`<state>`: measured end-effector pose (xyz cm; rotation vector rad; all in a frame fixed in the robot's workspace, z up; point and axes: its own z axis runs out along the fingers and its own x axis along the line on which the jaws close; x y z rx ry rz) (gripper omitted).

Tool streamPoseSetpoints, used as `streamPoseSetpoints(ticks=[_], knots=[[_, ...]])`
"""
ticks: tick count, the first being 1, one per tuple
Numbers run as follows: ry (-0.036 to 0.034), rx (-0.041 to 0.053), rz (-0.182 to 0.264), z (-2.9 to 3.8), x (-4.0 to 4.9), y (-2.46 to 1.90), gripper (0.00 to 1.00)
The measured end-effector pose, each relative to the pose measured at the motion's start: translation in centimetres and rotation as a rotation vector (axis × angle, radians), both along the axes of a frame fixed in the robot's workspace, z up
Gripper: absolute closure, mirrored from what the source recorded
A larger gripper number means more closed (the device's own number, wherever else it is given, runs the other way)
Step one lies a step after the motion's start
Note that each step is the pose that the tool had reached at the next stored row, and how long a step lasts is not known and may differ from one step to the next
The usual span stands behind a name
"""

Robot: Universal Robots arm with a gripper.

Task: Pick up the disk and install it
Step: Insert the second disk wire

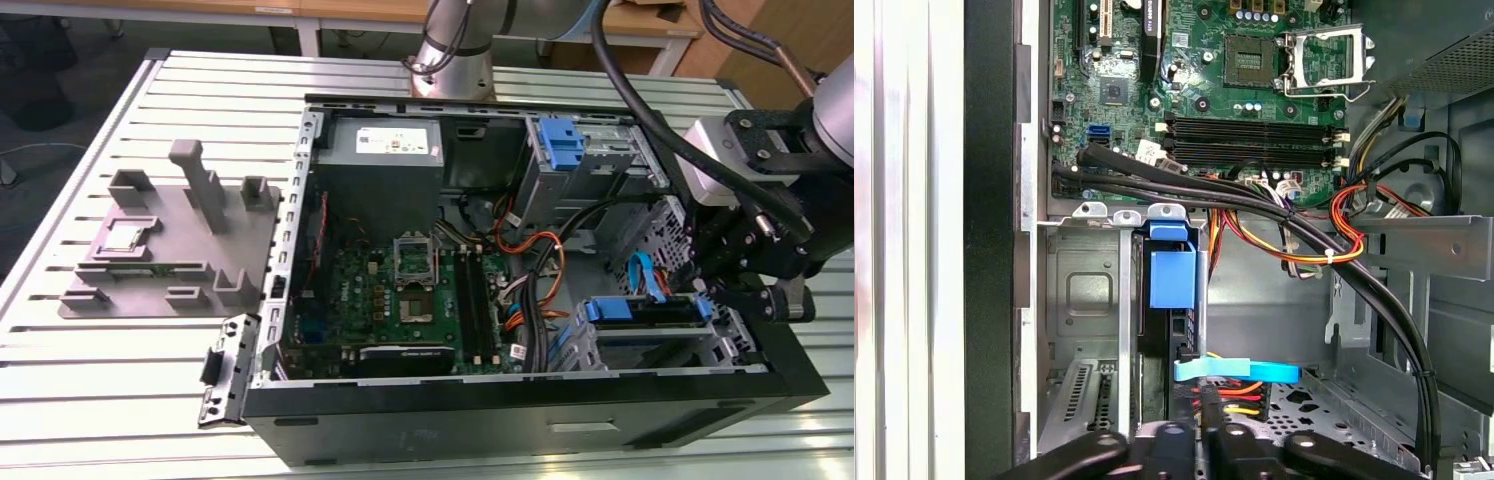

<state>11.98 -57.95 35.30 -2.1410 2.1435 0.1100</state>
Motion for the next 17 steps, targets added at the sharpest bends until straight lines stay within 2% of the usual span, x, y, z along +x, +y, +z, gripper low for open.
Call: streamPoseSetpoints(ticks=[1,2,3,6,9,13,14,16,17], knots=[[0.0,-0.0001,0.0,0.0,0.0,0.0,0.84],[0.0,0.0,0.0,0.0,0.0,0.0,0.84],[0.0,-0.0001,0.0,0.0,0.0,0.0,0.9],[0.0,0.0,0.0,0.0,0.0,0.0,0.9],[0.0,-0.0122,0.0,0.0,0.01,0.09,0.9],[0.0001,-0.017,0.0,0.0,0.0,0.08,0.9],[0.0039,-0.017,0.0,-0.01,0.0,0.08,0.9],[0.0264,-0.0171,0.0,-0.04,0.01,0.09,0.9],[0.0349,-0.0173,0.0,-0.04,0.01,0.09,0.9]])
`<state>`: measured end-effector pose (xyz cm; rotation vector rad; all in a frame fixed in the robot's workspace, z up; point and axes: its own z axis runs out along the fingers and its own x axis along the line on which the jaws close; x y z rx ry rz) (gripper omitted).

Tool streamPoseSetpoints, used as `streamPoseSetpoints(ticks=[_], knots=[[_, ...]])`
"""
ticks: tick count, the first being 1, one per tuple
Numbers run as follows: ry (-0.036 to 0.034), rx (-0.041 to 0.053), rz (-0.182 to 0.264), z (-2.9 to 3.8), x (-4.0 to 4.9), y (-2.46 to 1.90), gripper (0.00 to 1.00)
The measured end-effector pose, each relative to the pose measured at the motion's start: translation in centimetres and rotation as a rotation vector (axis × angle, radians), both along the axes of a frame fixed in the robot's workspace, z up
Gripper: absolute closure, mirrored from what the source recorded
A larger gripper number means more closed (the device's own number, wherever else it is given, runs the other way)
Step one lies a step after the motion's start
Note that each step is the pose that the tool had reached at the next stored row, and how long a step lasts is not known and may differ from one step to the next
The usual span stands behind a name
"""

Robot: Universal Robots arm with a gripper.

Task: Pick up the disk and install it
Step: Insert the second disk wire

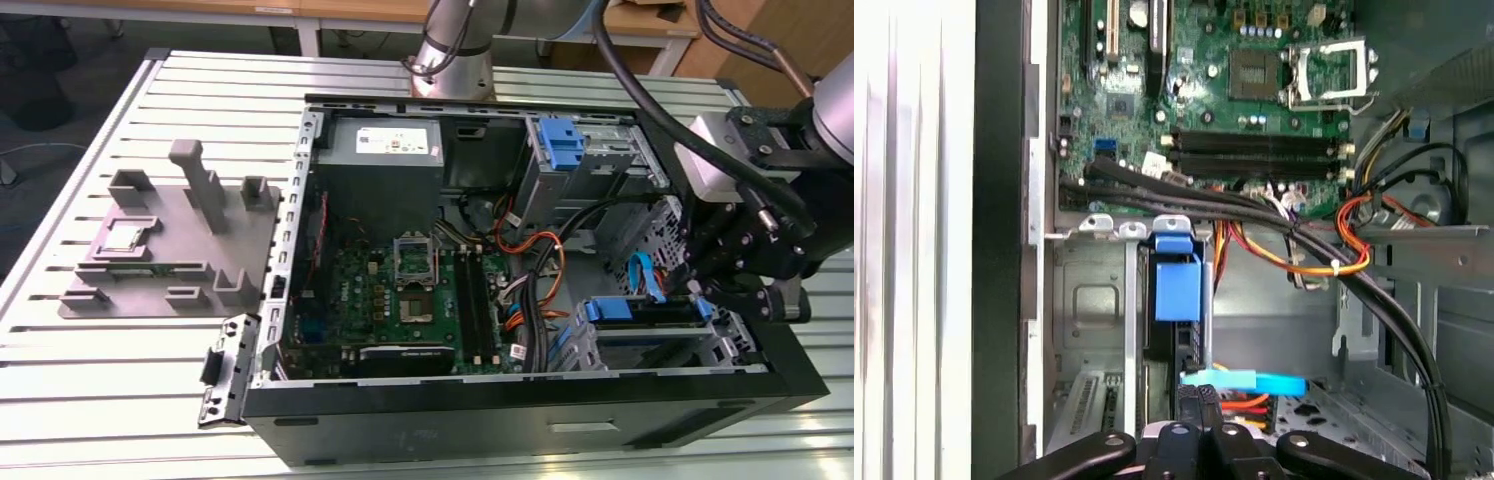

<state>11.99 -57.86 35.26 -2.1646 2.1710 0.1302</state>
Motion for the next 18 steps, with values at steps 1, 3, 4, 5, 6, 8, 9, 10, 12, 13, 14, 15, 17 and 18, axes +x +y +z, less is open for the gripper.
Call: streamPoseSetpoints(ticks=[1,3,4,5,6,8,9,10,12,13,14,15,17,18], knots=[[0.0016,-0.0001,0.0,0.0,-0.01,0.0,0.9],[0.0034,0.0,0.0,0.0,-0.01,0.0,0.9],[0.004,-0.0001,0.0,0.0,0.0,-0.01,0.9],[0.004,0.0004,0.0,0.03,0.0,-0.01,0.9],[0.004,0.0016,0.0,0.14,0.0,-0.01,0.9],[0.0041,0.0025,0.0,0.31,0.0,-0.01,0.9],[0.004,0.0028,0.0,0.31,0.0,-0.01,0.9],[0.004,0.0028,0.0,0.31,0.0,0.0,0.9],[0.0041,0.0024,0.0,0.35,0.0,0.0,0.9],[0.0041,0.0025,0.0,0.35,0.0,0.0,0.9],[0.004,0.0025,0.0,0.35,0.0,0.0,0.9],[0.004,0.0025,0.0,0.37,0.0,-0.01,0.9],[0.0041,0.0025,0.0,0.63,0.0,0.0,0.9],[0.004,0.0025,0.0,0.64,0.0,0.0,0.9]])
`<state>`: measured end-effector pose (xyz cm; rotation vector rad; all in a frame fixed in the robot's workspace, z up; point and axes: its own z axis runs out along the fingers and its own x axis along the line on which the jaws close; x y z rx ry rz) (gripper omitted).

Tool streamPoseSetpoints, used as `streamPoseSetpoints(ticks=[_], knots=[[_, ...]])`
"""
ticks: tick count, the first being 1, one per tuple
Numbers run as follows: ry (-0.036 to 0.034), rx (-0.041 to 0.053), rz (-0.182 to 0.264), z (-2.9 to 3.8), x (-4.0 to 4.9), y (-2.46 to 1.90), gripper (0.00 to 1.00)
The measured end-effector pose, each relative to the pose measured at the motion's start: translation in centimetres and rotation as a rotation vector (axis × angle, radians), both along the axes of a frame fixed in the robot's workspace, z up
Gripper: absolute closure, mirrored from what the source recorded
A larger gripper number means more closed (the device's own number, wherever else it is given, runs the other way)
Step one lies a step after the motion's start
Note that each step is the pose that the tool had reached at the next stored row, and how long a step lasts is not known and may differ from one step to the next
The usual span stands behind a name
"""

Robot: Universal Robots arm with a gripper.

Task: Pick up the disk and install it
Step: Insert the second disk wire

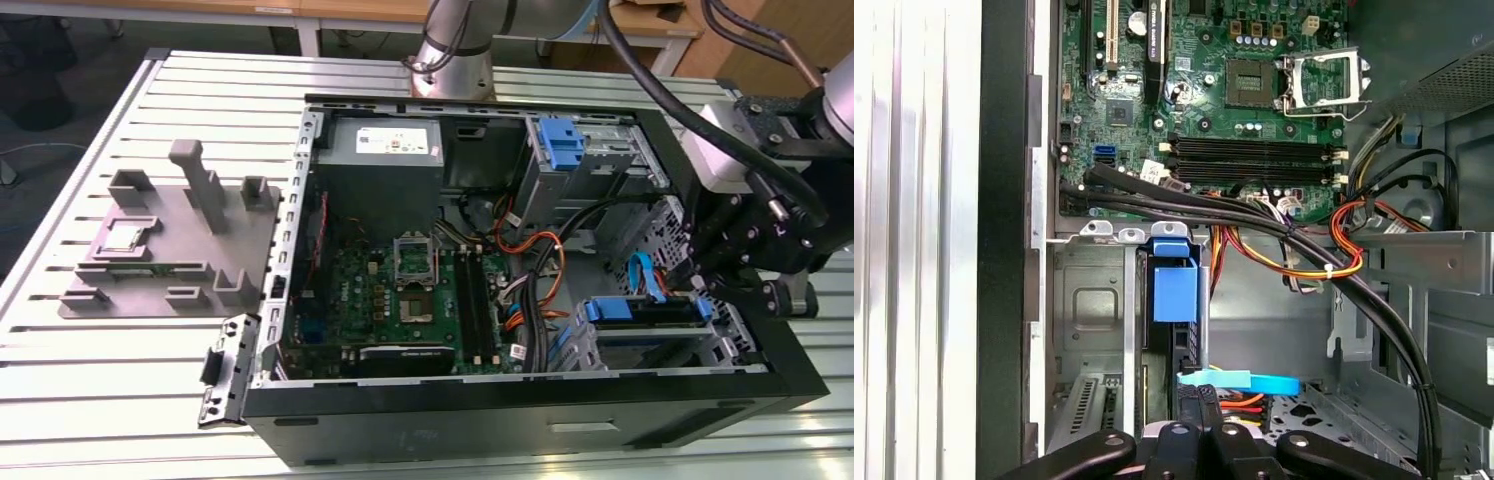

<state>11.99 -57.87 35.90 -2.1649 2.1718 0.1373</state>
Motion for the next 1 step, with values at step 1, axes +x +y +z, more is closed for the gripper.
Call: streamPoseSetpoints(ticks=[1], knots=[[0.0,0.0,0.0,0.01,0.0,0.0,0.9]])
